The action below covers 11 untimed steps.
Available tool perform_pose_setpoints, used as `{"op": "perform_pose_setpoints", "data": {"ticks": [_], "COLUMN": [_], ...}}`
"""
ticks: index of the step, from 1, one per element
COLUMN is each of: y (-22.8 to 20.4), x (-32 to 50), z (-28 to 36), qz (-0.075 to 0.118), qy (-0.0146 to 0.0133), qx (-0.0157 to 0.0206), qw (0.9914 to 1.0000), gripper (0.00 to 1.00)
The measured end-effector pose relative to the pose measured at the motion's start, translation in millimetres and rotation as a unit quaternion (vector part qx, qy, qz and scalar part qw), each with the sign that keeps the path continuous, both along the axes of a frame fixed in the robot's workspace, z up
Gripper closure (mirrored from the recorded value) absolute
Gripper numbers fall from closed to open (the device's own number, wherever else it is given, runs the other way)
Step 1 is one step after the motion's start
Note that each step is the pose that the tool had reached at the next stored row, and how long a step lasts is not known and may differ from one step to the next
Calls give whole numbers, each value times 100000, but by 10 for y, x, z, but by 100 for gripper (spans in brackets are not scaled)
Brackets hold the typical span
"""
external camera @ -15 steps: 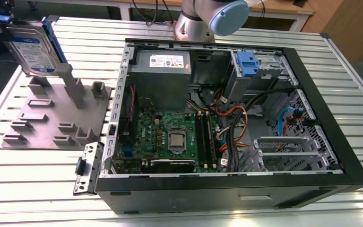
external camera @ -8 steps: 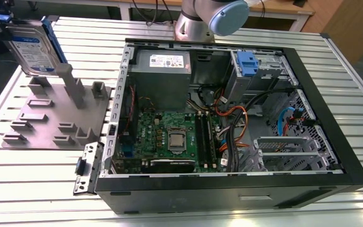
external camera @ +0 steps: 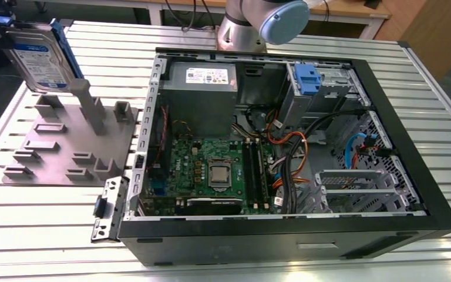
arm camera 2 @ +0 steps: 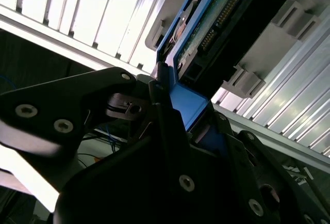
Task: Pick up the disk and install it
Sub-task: 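Pick up the disk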
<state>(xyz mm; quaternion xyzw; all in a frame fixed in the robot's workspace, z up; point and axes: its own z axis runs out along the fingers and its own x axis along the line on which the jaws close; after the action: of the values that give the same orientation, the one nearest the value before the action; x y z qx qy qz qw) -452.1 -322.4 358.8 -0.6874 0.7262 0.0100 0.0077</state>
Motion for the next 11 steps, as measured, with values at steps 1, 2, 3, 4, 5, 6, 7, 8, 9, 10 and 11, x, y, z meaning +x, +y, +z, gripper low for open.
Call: {"op": "perform_pose_setpoints", "data": {"ticks": [1, 2, 3, 4, 5, 6, 7, 8, 9, 10, 11], "y": [0, 0, 0, 0, 0, 0, 0, 0, 0, 0, 0], "x": [0, 0, 0, 0, 0, 0, 0, 0, 0, 0, 0], "z": [4, 9, 14, 19, 24, 29, 33, 38, 42, 47, 51], "qz": [1, 2, 1, -1, 2, 1, 3, 0, 1, 1, 0], "qy": [2, 1, 4, 6, 5, 0, -4, 0, -3, 2, -1], "qx": [-2, -1, -2, -2, -2, 0, 1, 1, 1, -2, 1], "qw": [100000, 100000, 100000, 100000, 100000, 100000, 100000, 100000, 100000, 100000, 100000], "gripper": [64, 64, 64, 64, 64, 64, 64, 64, 64, 64, 64]}}
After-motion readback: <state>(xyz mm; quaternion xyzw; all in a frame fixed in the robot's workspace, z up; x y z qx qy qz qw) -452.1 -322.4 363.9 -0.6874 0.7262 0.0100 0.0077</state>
